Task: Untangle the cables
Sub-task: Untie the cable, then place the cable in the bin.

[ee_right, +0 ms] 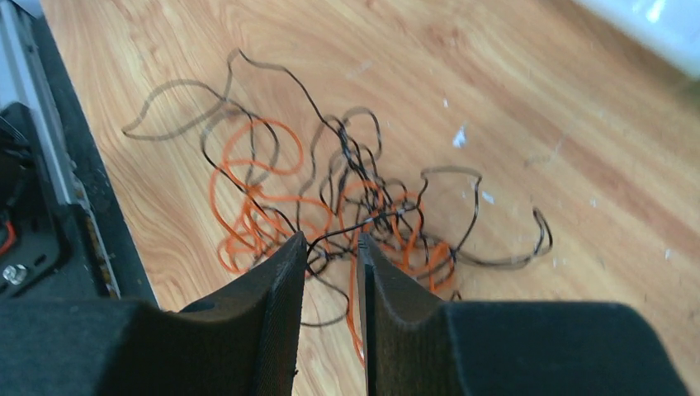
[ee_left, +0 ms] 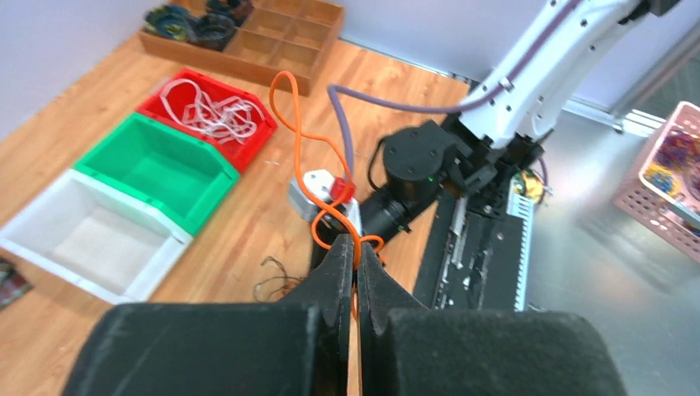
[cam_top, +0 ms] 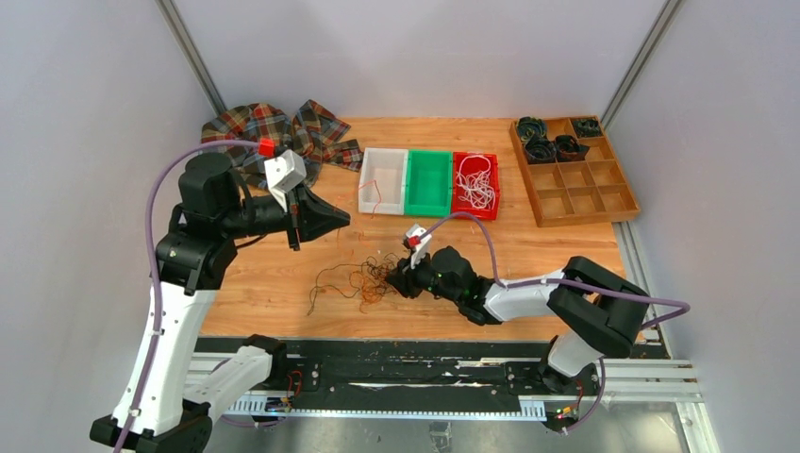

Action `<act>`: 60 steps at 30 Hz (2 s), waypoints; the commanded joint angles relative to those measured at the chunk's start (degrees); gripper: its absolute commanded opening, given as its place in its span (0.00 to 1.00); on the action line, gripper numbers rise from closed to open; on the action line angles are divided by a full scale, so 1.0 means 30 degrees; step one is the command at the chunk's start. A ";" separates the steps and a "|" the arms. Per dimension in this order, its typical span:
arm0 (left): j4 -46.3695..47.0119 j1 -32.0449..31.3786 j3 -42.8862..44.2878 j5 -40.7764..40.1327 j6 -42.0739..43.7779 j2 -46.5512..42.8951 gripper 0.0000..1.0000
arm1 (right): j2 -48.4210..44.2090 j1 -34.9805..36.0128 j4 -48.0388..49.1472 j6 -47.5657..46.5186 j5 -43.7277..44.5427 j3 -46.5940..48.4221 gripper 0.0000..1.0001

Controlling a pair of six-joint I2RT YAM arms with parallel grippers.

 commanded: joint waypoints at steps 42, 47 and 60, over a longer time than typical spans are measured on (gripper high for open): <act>-0.0080 0.0224 -0.2005 -0.1842 0.1322 -0.0330 0.01 | -0.4437 -0.0273 -1.0235 -0.7123 -0.7712 1.1091 0.73; -0.0086 0.0228 -0.2061 -0.1943 0.1322 -0.0316 0.01 | -0.3496 -0.0139 -0.8802 -0.5917 -0.8711 1.1053 0.73; -0.0095 0.0239 -0.1963 -0.2191 0.1220 -0.0199 0.01 | -0.2063 0.0281 -0.8017 -0.4140 -0.6083 1.1620 0.17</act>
